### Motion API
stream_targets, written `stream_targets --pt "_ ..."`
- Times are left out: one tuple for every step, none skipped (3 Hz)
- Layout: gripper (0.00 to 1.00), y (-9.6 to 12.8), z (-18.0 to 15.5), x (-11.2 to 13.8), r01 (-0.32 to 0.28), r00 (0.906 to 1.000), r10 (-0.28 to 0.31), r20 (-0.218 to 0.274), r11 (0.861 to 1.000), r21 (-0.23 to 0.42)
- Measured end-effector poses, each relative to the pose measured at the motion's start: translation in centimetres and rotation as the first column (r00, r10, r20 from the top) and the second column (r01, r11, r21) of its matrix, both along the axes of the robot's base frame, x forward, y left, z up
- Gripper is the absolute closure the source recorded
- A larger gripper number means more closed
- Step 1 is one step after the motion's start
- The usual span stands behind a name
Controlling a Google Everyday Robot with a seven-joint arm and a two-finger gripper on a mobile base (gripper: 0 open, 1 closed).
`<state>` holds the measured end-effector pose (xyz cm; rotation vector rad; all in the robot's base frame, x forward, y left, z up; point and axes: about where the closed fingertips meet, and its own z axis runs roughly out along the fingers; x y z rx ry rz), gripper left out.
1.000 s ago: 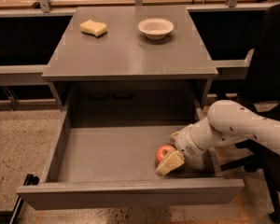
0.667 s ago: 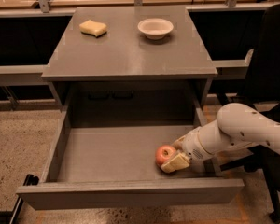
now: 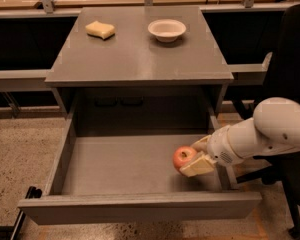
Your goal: Pick apple from top drawer and place on counter
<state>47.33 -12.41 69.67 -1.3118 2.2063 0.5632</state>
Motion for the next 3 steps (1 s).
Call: stream_targets --pt "1.0 -0.1 7.7 1.0 -0.064 0.997 0.062 0.045 0.997 0.035" --pt "1.0 0.4 14.2 2.6 -0.153 0.9859 0.147 0.08 0.986 0.069" --pt "1.0 1.1 20.2 5.0 -0.232 0.9652 0.225 0.133 0.972 0.041"
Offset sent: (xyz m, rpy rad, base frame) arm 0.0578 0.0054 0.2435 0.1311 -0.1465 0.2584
